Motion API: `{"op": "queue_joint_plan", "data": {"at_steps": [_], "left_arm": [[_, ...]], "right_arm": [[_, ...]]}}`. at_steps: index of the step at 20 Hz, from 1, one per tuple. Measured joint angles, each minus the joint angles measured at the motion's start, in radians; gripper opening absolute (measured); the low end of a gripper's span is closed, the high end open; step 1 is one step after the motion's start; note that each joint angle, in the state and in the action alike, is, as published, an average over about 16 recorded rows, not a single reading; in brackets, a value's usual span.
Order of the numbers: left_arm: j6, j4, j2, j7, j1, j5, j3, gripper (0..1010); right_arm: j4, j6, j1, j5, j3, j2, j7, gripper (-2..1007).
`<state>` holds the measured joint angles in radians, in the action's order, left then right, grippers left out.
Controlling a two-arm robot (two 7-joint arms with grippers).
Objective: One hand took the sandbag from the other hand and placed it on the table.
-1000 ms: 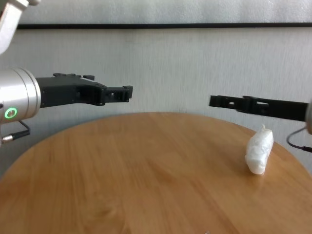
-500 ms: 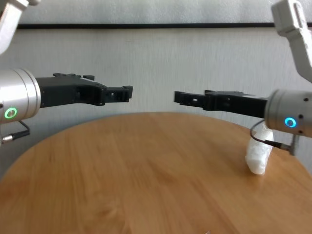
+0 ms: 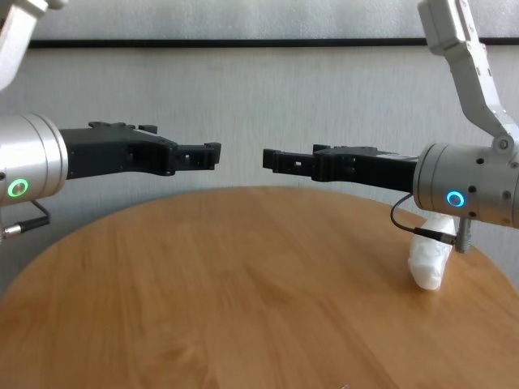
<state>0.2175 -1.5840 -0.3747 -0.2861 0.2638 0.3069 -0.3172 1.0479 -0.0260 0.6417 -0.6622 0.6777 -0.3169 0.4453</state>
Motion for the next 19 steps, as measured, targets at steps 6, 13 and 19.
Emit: {"op": "queue_joint_plan", "data": {"at_steps": [6,13,19], "left_arm": [[0.0,0.0,0.0,0.0,0.0,0.0,0.0,999],[0.0,0.0,0.0,0.0,0.0,0.0,0.0,1000],[0.0,0.0,0.0,0.0,0.0,0.0,0.0,1000]], "right_arm": [[-0.007,0.001,0.003,0.01,-0.001,0.005,0.009,1005],[-0.005,0.0,0.001,0.012,-0.002,0.004,0.011,1005],[-0.005,-0.001,0.001,0.01,-0.003,0.004,0.011,1005]]}}
